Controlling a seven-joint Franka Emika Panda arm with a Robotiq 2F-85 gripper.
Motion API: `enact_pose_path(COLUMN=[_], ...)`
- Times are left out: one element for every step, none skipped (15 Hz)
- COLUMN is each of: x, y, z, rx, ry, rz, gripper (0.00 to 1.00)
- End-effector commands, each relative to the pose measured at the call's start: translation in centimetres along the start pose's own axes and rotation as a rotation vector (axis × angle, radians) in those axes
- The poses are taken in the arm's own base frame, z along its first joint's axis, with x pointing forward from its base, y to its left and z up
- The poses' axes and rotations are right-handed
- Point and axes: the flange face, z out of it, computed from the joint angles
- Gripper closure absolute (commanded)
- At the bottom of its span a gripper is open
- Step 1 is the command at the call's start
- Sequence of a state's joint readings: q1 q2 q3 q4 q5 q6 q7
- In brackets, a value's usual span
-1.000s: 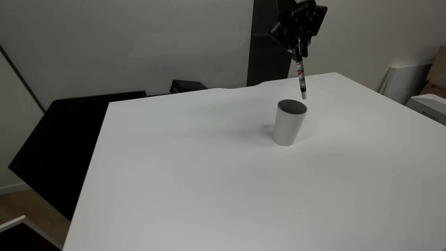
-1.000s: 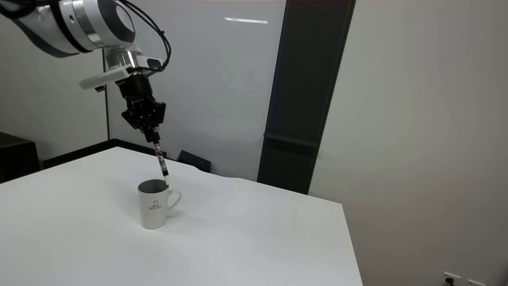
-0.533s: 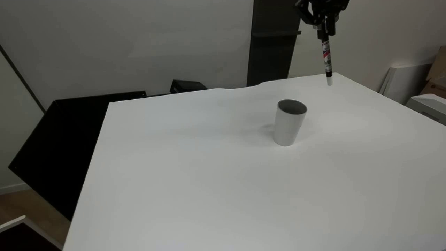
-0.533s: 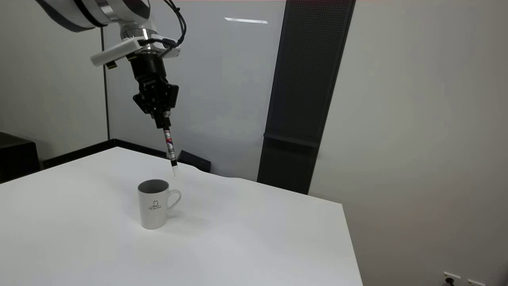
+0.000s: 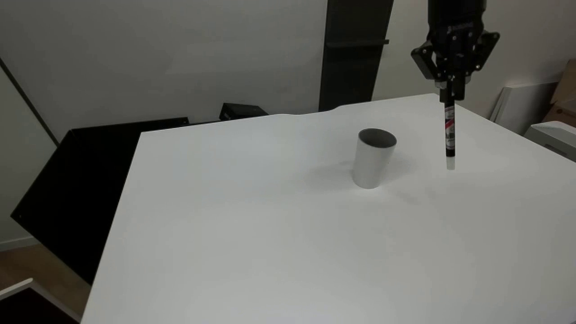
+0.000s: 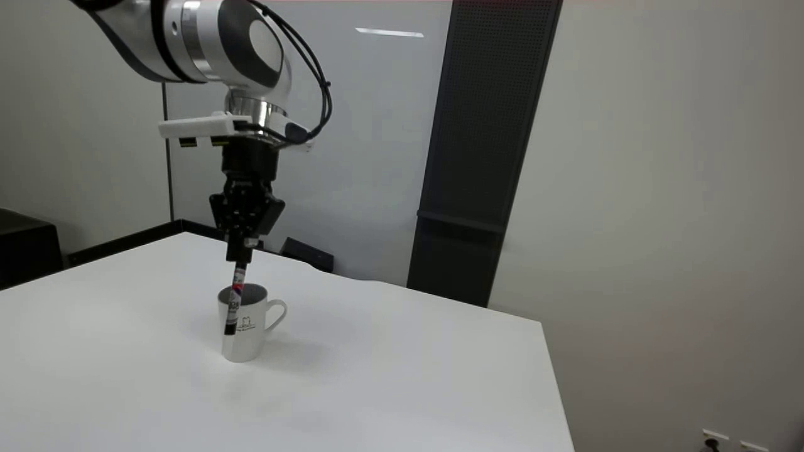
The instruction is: Remove the marker from the mug and put it on the table
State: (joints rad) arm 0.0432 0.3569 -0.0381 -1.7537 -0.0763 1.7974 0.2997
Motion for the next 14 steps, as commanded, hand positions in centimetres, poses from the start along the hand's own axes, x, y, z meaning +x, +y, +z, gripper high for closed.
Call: enact_pose_path(x=[-1.7,-2.0,-2.3,-2.8,-3.2,-3.7,-4.2,-4.6,-5.1,-5.5,-6.0,-6.3,-6.8,-7.1], y=[1.9,2.3,2.7,3.1,3.5,3.9,4.3,4.8,5.0,5.4,5.8,6.1,6.4,6.5], z=[4.2,5.6,6.9,8.4,9.8,11.2,12.4,13.7,14.8,15.8,16.6,17.3,17.9,18.5], rx=[0.102,0.124,0.148,0.168,0.179,0.207,0.242,0.293,0.343,0.387,0.445,0.499,0.541,0.565], ry=[-0.075,-0.095,-0.115,-0.136,-0.153,-0.173,-0.19,-0.209,-0.223,-0.231,-0.228,-0.22,-0.208,-0.2], rz=[0.041,0.058,0.073,0.09,0.109,0.129,0.152,0.184,0.21,0.238,0.262,0.284,0.306,0.316], gripper=[0.93,0.93,0.93,0.93,0.93,0.93,0.93,0.93,0.93,0.93,0.93,0.93,0.93,0.93])
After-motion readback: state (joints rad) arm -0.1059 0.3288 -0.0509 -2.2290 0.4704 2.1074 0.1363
